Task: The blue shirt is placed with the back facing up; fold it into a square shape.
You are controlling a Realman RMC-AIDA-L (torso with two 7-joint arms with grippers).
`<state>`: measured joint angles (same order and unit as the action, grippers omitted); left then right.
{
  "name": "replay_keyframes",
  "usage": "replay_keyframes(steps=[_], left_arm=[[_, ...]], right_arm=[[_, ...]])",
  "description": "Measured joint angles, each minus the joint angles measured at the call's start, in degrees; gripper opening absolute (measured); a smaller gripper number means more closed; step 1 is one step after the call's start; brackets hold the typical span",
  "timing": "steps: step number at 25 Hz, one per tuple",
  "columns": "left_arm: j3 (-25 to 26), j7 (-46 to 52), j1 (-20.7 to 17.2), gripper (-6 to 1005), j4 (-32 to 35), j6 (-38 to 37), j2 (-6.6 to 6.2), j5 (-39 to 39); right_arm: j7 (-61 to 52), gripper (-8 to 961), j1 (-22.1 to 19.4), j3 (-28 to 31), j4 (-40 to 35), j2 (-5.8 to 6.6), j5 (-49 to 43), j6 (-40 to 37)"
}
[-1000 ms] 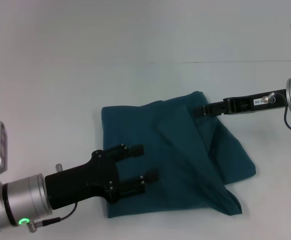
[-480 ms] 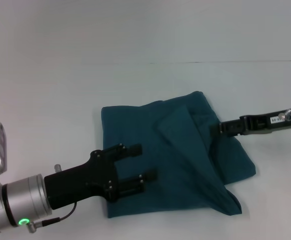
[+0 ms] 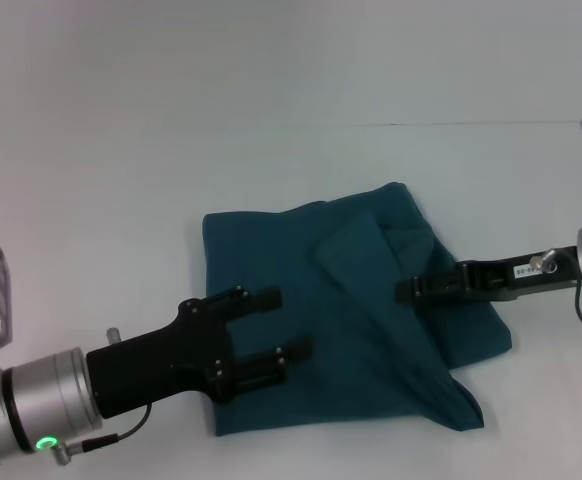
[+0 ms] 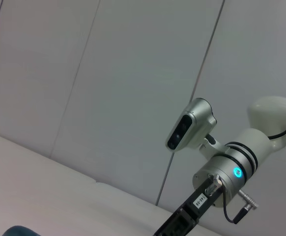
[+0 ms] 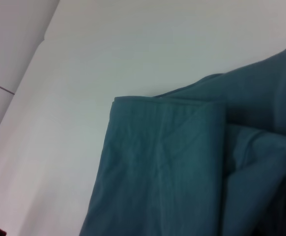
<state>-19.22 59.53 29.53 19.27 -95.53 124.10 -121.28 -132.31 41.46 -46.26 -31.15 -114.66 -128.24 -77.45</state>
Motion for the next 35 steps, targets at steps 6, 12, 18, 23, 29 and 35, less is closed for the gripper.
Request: replay_keyframes(steps=[6,12,18,23,29,35], left_arm=[[-0.2,-0.1,0.0,766,0.2,0.0,-0.07,0.0],[-0.3,-0.1,0.0,766,0.2,0.0,-0.09,0.0],[-0.3,-0.2,-0.1,766,0.2,0.0,-0.09,0.0],[-0.3,-0.2,-0.1,766,0.3,0.0,-0.09,-0.1],[-0.3,-0.2,-0.1,766,0.3,0.0,-0.09,-0.3],[-0.3,-0.2,-0.1,766,0.3,0.1,-0.09,-0.5]], right_arm=[[-0.2,791,-0.5,0.2,0.7,-0.4,0.0,0.2],[-0.5,762,-0.6,0.2,1.7,-0.38,0.0,1.1],[-0.5,733,0.2,0.3,3.6,-1.26,0.1,4.1],[-0.2,710,0.6,0.3,4.5,-1.89,0.7,5.4],[-0.5,681,0.6,0.2,5.5,-2.28,1.9,7.9],[1.3,508,1.1,0.1,6.6,-3.09,2.4,10.4]])
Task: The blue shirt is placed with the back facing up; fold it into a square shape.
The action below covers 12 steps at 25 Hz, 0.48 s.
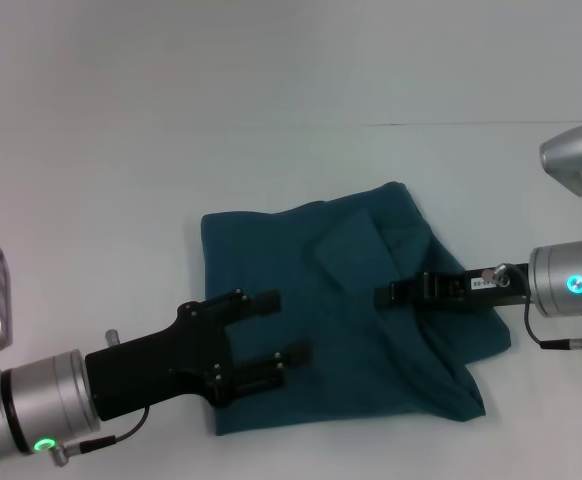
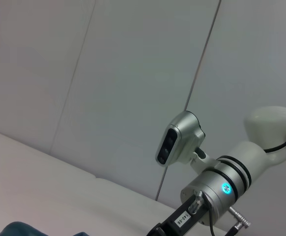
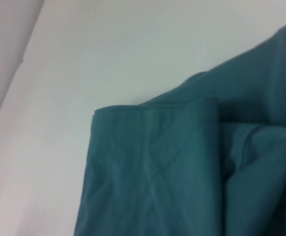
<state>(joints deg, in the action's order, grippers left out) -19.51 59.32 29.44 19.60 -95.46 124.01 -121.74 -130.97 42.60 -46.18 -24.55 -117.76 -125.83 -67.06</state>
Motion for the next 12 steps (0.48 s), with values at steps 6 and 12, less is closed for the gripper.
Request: replay_keyframes(steps=[6,12], left_arm=[[0.0,0.0,0.0,765,0.0,0.1,0.0,-0.1],[0.1,0.2,0.0,765,0.0,0.1,0.0,0.0]], right_arm=[[2.4,230,0.0,0.2,-0.4,-0.22,2.1,-0.1],[4.7,150,0.0,0.2,-1.0,-0.04,4.3,-0.2]])
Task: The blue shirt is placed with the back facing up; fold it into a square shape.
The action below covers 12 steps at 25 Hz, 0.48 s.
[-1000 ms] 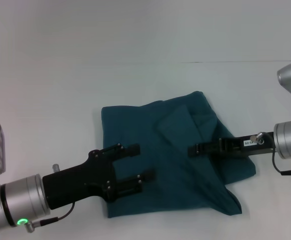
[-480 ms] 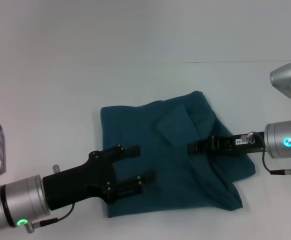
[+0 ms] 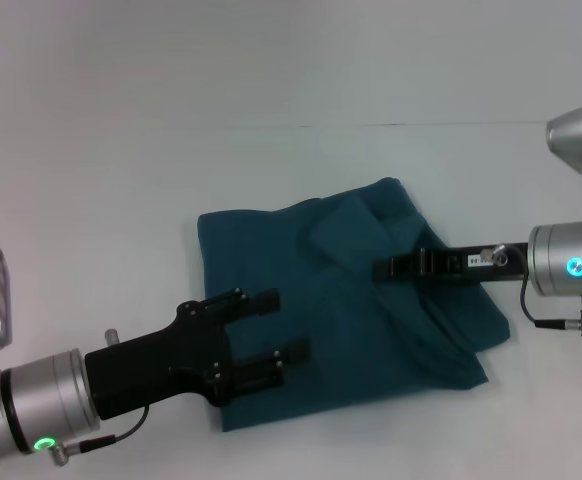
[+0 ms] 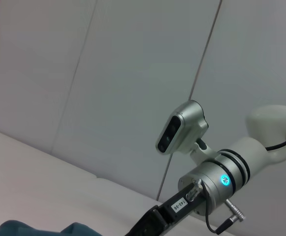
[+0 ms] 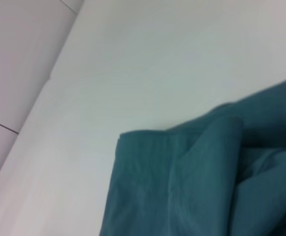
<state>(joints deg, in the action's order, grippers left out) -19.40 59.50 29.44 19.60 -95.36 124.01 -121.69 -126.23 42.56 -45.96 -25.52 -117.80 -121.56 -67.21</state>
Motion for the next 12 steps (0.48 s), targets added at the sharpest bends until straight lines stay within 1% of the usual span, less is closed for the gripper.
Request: replay_keyframes(steps=[9,12], left_arm=[[0.2,0.2,0.0,765,0.0,0.0,0.0,0.3],[0.2,0.4,0.0,765,0.0,0.0,0.0,0.4]], right_arm=[[0.4,149,0.6,0.0,-5.4,0.01,0.9,-2.4],[0.1,149,1.3,0.0,-6.5,0.4,0.9,-3.3]])
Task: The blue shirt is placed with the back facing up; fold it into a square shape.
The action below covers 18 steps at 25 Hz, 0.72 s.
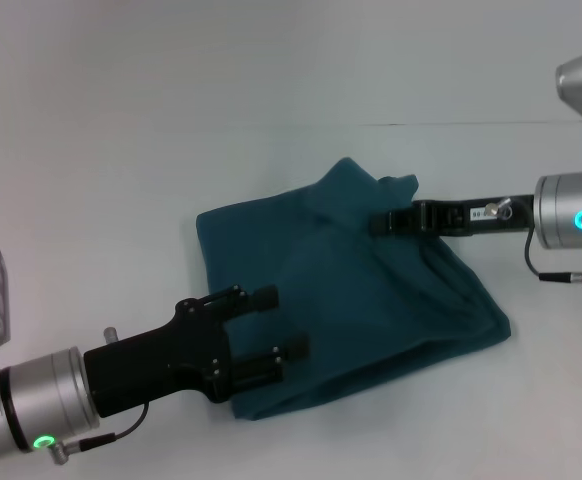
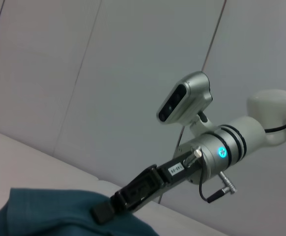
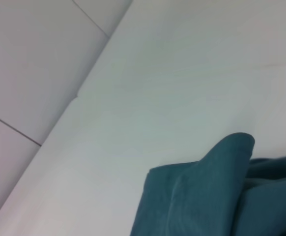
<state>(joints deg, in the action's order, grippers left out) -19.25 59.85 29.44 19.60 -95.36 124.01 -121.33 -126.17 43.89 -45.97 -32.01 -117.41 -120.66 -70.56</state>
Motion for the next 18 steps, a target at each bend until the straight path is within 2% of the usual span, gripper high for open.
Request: replay_keyframes(steps=[11,18], left_arm=[[0.1,1.4,0.0,766,-0.3,-0.1,0.0,0.0],[0.1,2.0,0.1,766,-0.4,-0.1,0.0,0.0]], right_arm=[[-2.9,148,0.1,-1.3,-1.5,2.8,-0.5,-1.0],[-3.4,148,-0.9,-2.5,-1.2,3.12,-2.2,0.5]])
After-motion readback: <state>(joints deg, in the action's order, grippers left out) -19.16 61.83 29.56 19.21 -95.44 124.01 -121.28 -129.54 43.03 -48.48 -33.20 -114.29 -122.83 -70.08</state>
